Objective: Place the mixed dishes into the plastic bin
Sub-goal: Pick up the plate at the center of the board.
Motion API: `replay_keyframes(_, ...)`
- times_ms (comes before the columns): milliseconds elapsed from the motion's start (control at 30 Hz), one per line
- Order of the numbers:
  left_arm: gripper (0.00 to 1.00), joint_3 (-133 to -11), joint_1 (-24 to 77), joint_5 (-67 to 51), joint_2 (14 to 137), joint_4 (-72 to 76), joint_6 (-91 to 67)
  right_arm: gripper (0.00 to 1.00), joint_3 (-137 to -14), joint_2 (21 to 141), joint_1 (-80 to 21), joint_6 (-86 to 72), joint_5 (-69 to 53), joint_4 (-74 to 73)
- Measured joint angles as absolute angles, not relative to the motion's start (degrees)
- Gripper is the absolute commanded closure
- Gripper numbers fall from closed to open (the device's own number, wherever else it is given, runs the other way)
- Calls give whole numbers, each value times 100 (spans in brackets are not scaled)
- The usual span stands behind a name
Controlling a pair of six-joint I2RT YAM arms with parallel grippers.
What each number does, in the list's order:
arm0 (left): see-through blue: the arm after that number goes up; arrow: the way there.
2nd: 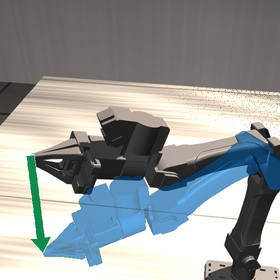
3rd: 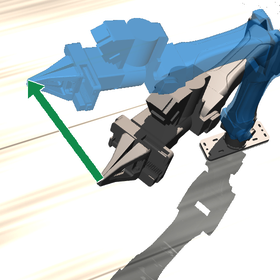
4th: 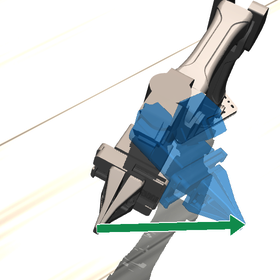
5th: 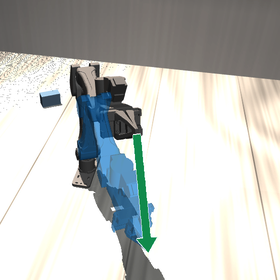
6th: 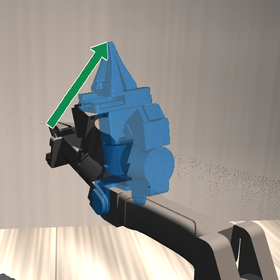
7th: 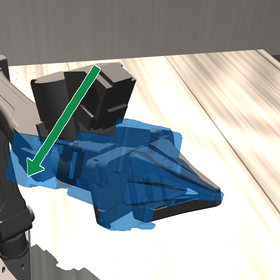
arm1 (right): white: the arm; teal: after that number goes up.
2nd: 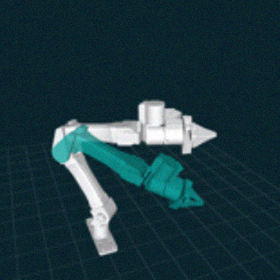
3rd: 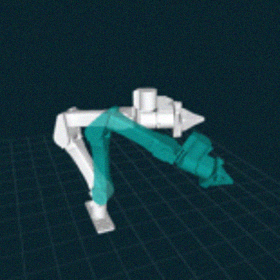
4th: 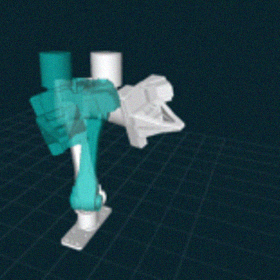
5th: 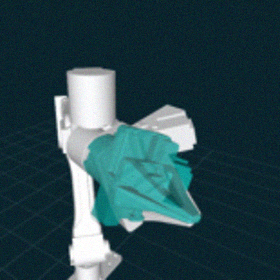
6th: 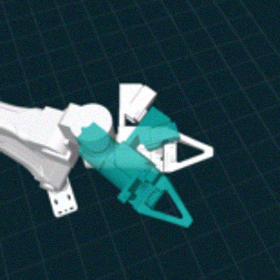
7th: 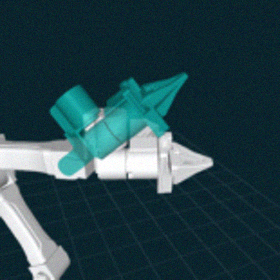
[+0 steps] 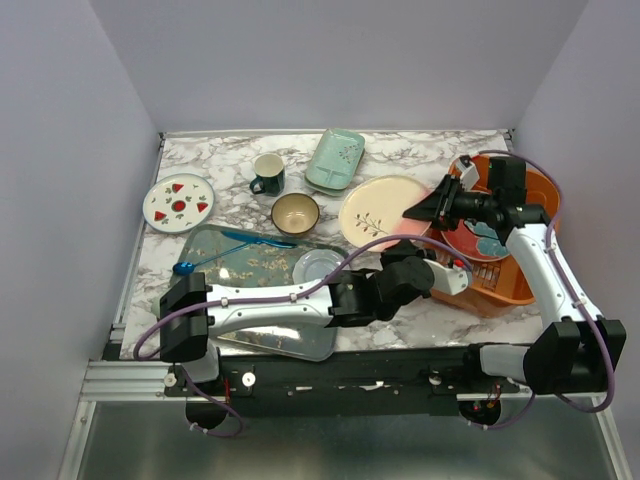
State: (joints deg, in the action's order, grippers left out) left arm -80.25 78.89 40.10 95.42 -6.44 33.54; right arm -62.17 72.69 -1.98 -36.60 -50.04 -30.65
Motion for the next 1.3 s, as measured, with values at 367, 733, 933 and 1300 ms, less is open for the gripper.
replay_keyframes(367, 33, -8093, 7983, 3981, 9640, -438, 3415, 99, -6119, 7102, 180, -4099, -5502, -2917)
replay_keyframes(733, 9, -8138, 7975, 3782, 8912, -482, 2788, 99, -6077, 7124, 1144, -3697, -5929, -2622)
replay_keyframes(933, 1, -7922, 7931, 3616, 8182, -676, 2239, 100, -6077, 7124, 1754, -3395, -6090, -2574)
replay_keyframes(1300, 1, -6184, 6324, 2847, 6307, -1352, 825, 99, -6077, 7067, 3234, -2493, -6270, -2532)
